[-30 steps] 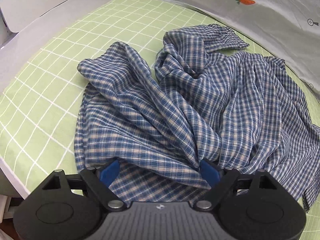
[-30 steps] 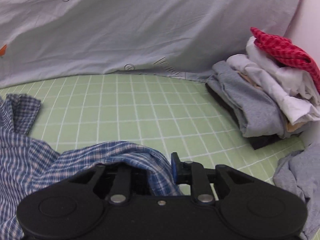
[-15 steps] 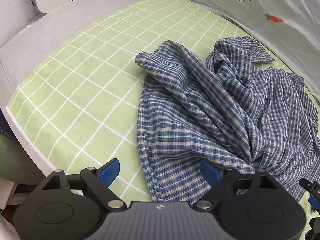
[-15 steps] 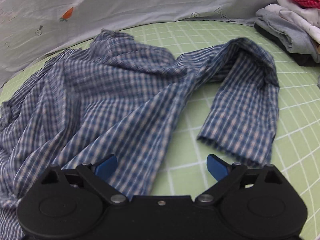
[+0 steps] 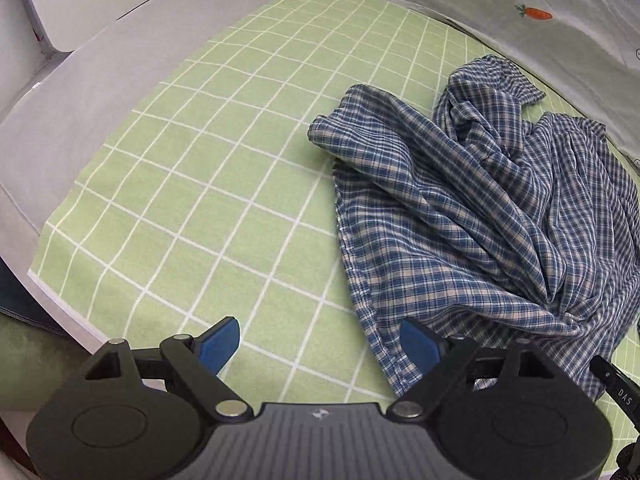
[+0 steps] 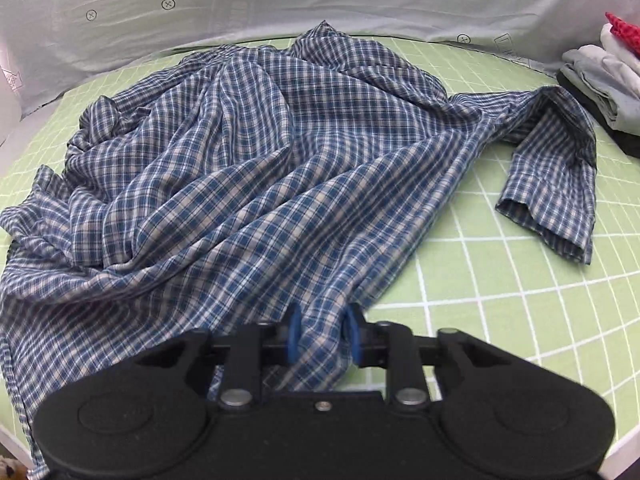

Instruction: Fold clothes

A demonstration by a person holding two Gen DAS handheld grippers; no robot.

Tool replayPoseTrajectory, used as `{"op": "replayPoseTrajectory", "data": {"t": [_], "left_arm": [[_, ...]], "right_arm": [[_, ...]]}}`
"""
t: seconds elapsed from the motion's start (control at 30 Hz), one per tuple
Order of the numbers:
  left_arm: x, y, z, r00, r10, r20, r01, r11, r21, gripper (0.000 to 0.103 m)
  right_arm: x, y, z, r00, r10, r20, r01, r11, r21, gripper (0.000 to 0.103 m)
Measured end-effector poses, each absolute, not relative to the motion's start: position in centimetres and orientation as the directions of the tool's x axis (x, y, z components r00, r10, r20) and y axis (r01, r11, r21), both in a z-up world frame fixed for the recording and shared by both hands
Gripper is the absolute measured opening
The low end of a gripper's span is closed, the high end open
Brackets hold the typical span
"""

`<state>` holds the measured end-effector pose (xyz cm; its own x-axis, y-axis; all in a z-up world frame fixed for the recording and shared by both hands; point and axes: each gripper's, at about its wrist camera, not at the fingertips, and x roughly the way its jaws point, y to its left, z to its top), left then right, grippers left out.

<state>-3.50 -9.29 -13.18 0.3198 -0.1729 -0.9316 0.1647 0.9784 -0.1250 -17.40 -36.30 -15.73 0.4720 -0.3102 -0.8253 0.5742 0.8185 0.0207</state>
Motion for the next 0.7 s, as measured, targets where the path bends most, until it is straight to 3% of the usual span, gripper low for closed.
{"op": "replayPoseTrajectory", "data": {"t": [0.03, 0.27, 0.57, 0.67, 0.7], "left_arm": [[-3.5, -9.5, -13.2, 0.318, -0.18, -0.931, 0.166, 0.977, -0.132, 0.088], [-4.6, -11.1, -12.7, 0.331, -0.198, -0.922, 0.164, 0.975, -0.15, 0.088], [-6.1, -12.9, -12.4, 0.347, -0.193, -0.918, 0.12, 0.98, -0.161, 0.088], [-5.9, -13.2, -12.1, 0.358, -0.188, -0.915, 0.105, 0.981, -0.16, 0.088], [-5.5, -13.3, -12.0, 0.362, -0.186, -0.913, 0.101, 0.982, -0.16, 0.088]], "right_arm": [[-17.8, -36.7, -15.7, 0.47, -0.313, -0.825, 0.585, 0.81, 0.026, 0.009], [-22.0, -42.2, -15.9, 0.388, -0.431, -0.815, 0.722, 0.691, -0.022, 0.007], [-24.5, -51.1, -16.8, 0.227, -0.608, -0.761, 0.756, 0.603, -0.255, 0.008], [-23.6, -52.9, -16.9, 0.158, -0.64, -0.752, 0.736, 0.584, -0.342, 0.012], [-23.3, -53.1, -16.8, 0.137, -0.647, -0.75, 0.737, 0.573, -0.359, 0.023]]}}
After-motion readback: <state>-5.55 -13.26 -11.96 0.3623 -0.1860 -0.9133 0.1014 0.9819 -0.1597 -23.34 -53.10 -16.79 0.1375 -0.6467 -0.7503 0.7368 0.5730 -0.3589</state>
